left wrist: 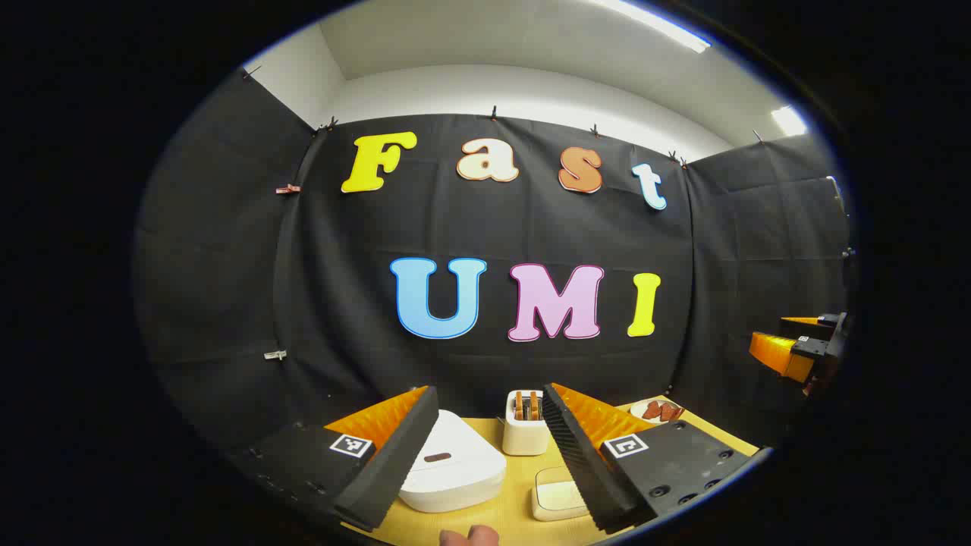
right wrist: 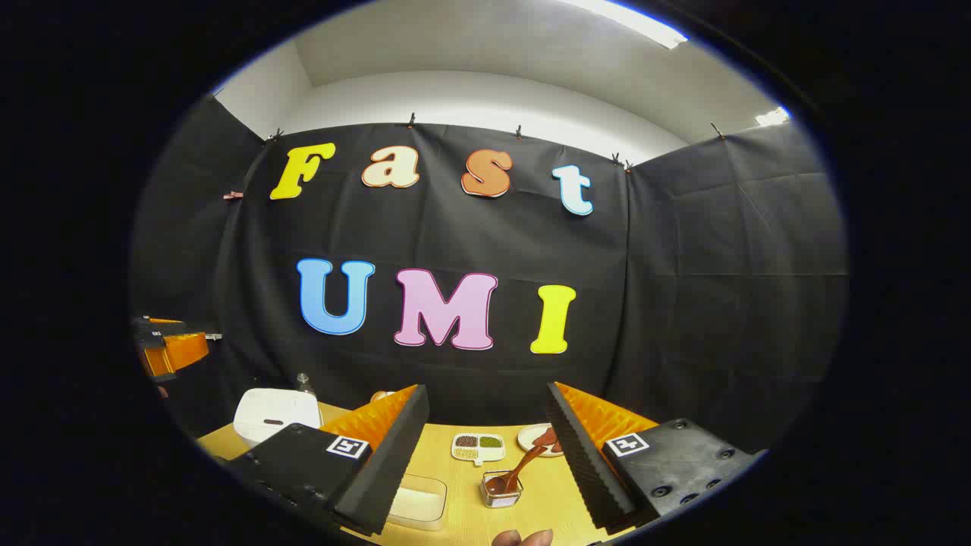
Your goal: Close the left gripper, press the button to open the rice cooker; take a wooden spoon from the chopstick holder with the right hand, scoop a spoonful of rice and pour it into the rice cooker, then put the wooden spoon back into the chopstick holder.
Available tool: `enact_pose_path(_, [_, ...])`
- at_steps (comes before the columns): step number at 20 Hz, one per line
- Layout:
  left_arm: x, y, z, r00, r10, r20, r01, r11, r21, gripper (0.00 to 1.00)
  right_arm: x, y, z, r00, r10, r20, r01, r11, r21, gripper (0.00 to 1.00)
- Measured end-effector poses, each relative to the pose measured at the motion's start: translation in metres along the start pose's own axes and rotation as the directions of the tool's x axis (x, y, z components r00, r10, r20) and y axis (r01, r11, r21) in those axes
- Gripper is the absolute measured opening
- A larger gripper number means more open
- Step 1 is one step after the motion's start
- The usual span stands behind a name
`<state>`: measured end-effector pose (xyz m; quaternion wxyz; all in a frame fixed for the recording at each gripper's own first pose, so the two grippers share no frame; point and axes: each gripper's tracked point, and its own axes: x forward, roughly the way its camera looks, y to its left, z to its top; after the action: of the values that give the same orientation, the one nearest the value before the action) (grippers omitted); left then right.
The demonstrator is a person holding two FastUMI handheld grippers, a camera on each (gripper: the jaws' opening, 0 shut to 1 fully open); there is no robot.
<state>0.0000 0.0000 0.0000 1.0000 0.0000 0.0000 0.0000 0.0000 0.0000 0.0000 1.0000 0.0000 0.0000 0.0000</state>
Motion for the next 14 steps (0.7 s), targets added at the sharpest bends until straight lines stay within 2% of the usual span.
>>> enact_pose_path(6, [-0.003, -0.002, -0.002, 1.000, -0.002, -0.009, 0.002, 1.000, -0.019, 0.95, -0.007, -0.006, 0.002, 1.000, -0.011, 0.001, 0.011, 1.000, 0.001, 0.97])
enact_pose_path(14, [-0.007, -0.004, 0.000, 1.000, -0.004, -0.003, 0.004, 1.000, 0.008, 0.95, -0.012, -0.013, 0.001, 1.000, -0.025, -0.006, 0.025, 1.000, 0.006, 0.97])
